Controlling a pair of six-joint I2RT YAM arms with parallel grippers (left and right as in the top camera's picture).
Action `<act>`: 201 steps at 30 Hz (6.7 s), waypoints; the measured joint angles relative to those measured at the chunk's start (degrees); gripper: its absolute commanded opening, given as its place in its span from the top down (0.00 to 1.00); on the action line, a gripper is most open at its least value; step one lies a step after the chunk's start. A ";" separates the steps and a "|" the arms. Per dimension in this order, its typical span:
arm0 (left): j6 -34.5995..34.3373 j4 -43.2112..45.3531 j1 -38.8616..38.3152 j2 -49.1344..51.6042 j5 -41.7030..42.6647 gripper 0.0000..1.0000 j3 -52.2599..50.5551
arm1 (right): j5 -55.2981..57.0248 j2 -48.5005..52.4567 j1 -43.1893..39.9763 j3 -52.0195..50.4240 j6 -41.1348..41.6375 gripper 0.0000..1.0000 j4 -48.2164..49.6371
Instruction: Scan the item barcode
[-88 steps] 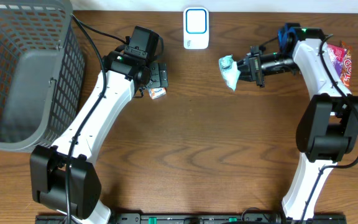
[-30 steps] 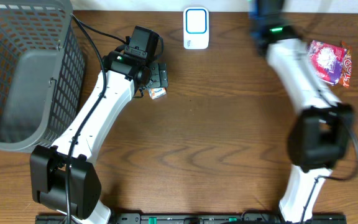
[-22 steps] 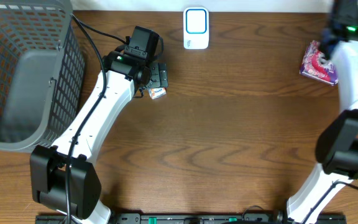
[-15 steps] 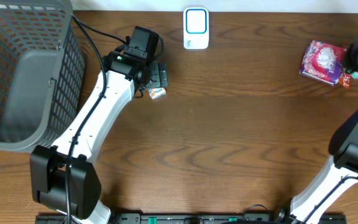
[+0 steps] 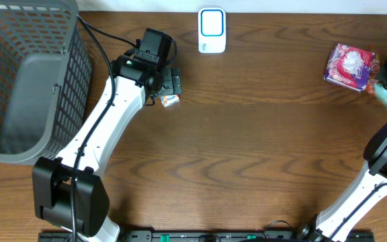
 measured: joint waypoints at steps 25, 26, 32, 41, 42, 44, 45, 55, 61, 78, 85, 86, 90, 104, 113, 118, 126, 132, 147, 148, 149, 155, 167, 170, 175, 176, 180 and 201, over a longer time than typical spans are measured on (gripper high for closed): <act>0.00 -0.02 0.00 0.00 0.00 0.02 0.00 | -42.88 -22.08 20.11 0.55 8.74 0.01 -6.62; 0.00 0.00 0.00 0.00 0.00 0.02 0.00 | -43.69 -21.38 22.05 0.55 8.57 0.01 -7.23; 0.00 -0.02 0.00 0.00 0.00 0.02 0.00 | -46.95 -12.70 36.00 0.37 7.93 0.03 -7.21; 0.00 0.00 0.00 0.00 0.00 0.02 0.00 | -49.77 -0.11 48.94 -0.22 11.04 0.15 -1.31; 0.00 -0.02 0.00 0.00 0.00 0.02 0.00 | -50.45 0.85 49.75 -0.22 11.32 0.15 -0.57; 0.00 0.00 0.00 0.00 0.00 0.02 0.00 | -51.43 2.58 51.43 -0.26 11.80 0.14 0.24; 0.00 -0.02 0.00 0.00 0.00 0.02 0.00 | -51.76 3.17 52.15 -0.28 12.13 0.14 0.37; 0.00 0.00 0.00 0.00 0.00 0.02 0.00 | -50.95 6.71 57.07 -0.28 15.93 0.16 2.21; 0.00 0.00 0.00 0.00 0.00 0.02 0.00 | -50.34 8.17 57.42 -0.28 17.92 0.24 4.22; 0.00 -0.02 0.00 0.00 0.00 0.02 0.00 | -51.65 10.80 56.81 -0.15 18.91 0.99 7.45; 0.00 0.00 0.00 0.00 0.00 0.02 0.00 | -48.22 7.89 52.70 -0.26 17.05 0.99 -1.42; 0.00 -0.02 0.00 0.00 0.00 0.02 0.00 | -46.01 6.82 51.63 -0.31 16.24 0.99 -3.15; 0.00 -0.02 0.00 0.00 0.00 0.02 0.00 | -34.69 1.11 48.72 -0.59 12.98 0.99 -7.69; 0.00 0.00 0.00 0.00 0.00 0.02 0.00 | 4.00 -8.24 50.16 -0.46 1.62 0.99 7.98; 0.00 -0.02 0.00 0.00 0.00 0.02 0.00 | 6.58 -0.59 52.04 -0.50 -10.86 0.99 25.20; 0.00 -0.02 0.00 0.00 0.00 0.02 0.00 | 7.67 1.14 53.96 -0.52 -15.39 0.99 28.85; 0.00 0.00 0.00 0.00 0.00 0.02 0.00 | 14.05 -0.13 51.43 -0.55 -7.65 0.99 25.11; 0.00 0.00 0.00 0.00 0.00 0.02 0.00 | 22.21 -6.58 39.63 -0.63 3.96 0.99 10.82; 0.00 -0.02 0.00 0.00 0.00 0.02 0.00 | 14.97 -8.07 9.22 -0.57 12.17 0.96 -5.92; 0.00 0.00 0.00 0.00 0.00 0.02 0.00 | 13.68 -7.69 8.24 -0.57 12.37 0.94 -5.79; 0.00 0.00 0.00 0.00 0.00 0.02 0.00 | 12.24 -7.28 7.19 -0.57 12.59 0.94 -5.77; 0.00 0.00 0.00 0.00 0.00 0.02 0.00 | 8.48 -6.27 4.48 -0.57 14.53 0.41 -5.62; 0.00 -0.02 0.00 0.00 0.00 0.02 0.00 | 6.62 -7.08 4.44 -0.59 15.65 0.01 -12.94; 0.00 0.00 0.00 0.00 0.00 0.02 0.00 | 6.03 -10.27 4.44 -0.68 15.91 0.01 -16.15; 0.00 0.00 0.00 0.00 0.00 0.02 0.00 | 3.04 -22.43 4.44 -0.72 20.09 0.01 -24.26; 0.00 -0.02 0.00 0.00 0.00 0.02 0.00 | 2.25 -25.29 4.48 -0.72 20.96 0.01 -25.88; 0.00 -0.02 0.00 0.00 0.00 0.02 0.00 | -0.92 -34.97 5.40 -1.03 23.17 0.01 -30.47; 0.00 0.00 0.00 0.00 0.00 0.02 0.00 | -11.98 -67.63 34.34 -49.59 24.22 0.01 -25.90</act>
